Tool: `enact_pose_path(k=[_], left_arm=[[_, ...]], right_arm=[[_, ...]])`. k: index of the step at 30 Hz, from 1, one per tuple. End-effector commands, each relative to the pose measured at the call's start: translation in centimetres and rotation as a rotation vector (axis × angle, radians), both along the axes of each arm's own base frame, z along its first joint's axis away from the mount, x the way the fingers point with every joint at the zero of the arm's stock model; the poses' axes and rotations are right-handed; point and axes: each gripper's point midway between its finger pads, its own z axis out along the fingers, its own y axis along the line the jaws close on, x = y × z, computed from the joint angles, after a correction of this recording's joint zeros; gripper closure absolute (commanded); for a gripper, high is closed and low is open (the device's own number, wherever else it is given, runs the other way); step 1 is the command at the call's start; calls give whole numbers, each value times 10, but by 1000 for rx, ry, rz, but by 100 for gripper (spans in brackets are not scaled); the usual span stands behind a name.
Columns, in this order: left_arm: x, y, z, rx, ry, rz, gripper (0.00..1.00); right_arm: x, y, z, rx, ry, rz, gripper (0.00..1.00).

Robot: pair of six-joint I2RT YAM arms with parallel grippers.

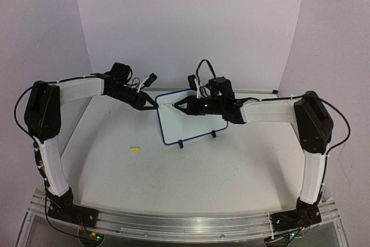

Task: Write a sentence on the whiteboard
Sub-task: Write on the whiteboard with the whiteboard marker without the cap.

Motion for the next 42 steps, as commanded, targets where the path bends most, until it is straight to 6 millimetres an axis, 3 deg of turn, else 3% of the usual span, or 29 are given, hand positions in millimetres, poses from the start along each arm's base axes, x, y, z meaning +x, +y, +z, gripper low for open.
enact_pose_path(k=[1,14,21,24,30,34,42], left_arm=[[-6,-6,1,35,-16,-17,100],[-7,-6,2,33,-17,-18,100],[-7,-6,2,33,-16,-18,100],[-6,-5,2,33,-19,-16,100],[-6,-5,4,33,-20,-17,100],[-6,-5,3,33,-21,-17,100],[-7,-5,4,32,-21,-17,100]], right_arm=[[10,0,8,10,-22,-24,100],[2,-9,-8,-17,9,-34,100],[-1,-9,-6,-14,7,-27,100],[-5,-8,2,0,2,-4,100],[-17,-6,36,52,-59,43,100],[-16,-8,51,64,-94,30,100],[-4,-1,50,60,-98,14,100]])
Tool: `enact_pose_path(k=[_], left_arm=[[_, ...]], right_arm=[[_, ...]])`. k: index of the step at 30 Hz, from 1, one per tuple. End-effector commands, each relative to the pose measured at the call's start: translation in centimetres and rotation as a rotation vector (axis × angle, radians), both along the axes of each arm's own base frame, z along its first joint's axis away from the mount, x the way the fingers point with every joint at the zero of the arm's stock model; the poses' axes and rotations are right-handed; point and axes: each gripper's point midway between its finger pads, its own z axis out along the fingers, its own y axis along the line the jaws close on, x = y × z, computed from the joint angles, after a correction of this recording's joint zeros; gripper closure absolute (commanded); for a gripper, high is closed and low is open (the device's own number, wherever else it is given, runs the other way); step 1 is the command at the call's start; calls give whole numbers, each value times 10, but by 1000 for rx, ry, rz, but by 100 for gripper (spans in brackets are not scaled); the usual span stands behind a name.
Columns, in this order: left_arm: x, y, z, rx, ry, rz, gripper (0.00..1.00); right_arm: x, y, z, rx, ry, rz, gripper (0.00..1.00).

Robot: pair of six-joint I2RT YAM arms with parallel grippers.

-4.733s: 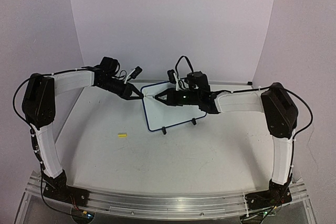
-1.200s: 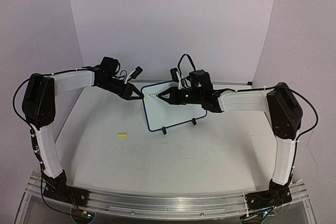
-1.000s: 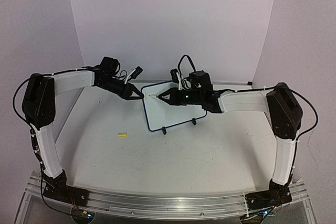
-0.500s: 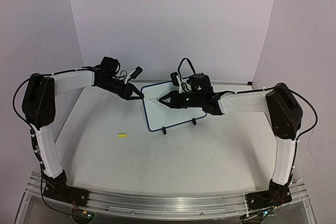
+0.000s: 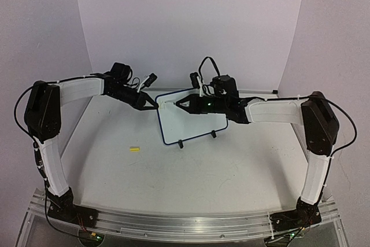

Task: Write a sentence on the whiteboard
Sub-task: Write on the whiteboard with the whiteboard marker without the cap.

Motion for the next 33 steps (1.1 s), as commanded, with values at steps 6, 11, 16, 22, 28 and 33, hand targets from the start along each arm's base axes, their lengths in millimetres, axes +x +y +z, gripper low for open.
enact_pose_path(k=[6,11,16,22,28,33], left_arm=[[-7,-6,3,31,-18,-18,100],[-7,-7,4,31,-18,-19,100],[-8,-7,4,31,-20,-21,100],[-8,-8,4,31,-20,-23,100],[-8,-8,4,31,-21,-24,100],[-9,-8,4,31,-21,-24,100]], right_arm=[[13,10,30,46,-72,-4,100],[16,14,25,41,-65,-2,100],[19,14,19,32,-57,-14,100],[23,11,14,21,-49,-41,100],[25,12,10,17,-41,-48,100],[27,12,5,12,-29,-55,100]])
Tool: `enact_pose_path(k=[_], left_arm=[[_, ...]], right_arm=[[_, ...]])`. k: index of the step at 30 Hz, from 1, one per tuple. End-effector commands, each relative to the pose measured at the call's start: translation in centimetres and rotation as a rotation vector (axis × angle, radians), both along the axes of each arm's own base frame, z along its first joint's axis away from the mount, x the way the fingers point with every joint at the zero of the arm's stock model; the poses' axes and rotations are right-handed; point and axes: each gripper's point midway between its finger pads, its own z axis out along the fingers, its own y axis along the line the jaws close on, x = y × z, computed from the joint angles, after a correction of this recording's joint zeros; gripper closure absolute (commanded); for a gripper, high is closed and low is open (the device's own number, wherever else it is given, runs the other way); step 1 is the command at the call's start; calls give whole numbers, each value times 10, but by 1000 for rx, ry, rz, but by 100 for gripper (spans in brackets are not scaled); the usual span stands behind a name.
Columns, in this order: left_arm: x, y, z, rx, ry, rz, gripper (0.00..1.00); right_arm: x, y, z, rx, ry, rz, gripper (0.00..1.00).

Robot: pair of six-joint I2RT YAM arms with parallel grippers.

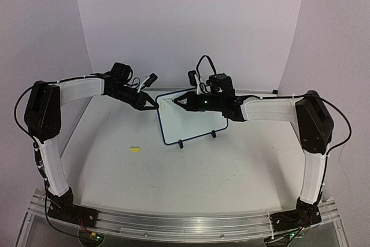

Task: Write a sentence on the whiteboard
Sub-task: Write on the whiteboard with the whiteboard marker without the cap.

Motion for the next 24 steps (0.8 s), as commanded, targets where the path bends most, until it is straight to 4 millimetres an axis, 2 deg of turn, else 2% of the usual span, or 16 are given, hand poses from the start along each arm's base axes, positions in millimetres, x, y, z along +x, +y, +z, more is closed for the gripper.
enact_pose_path(k=[1,6,12,15,19,24], left_arm=[[-8,-7,4,32,-19,-20,100],[-8,-7,4,31,-20,-21,100],[-8,-7,5,31,-21,-21,100],[-8,-7,4,31,-20,-21,100],[-9,-7,5,31,-21,-22,100],[-9,-8,5,31,-21,-23,100]], right_arm=[[10,4,4,12,-15,-24,100],[6,2,11,16,-30,-17,100],[-8,-3,38,56,-90,17,100],[-13,-8,44,54,-109,23,100],[-15,-12,41,43,-105,12,100],[-12,-10,24,22,-71,7,100]])
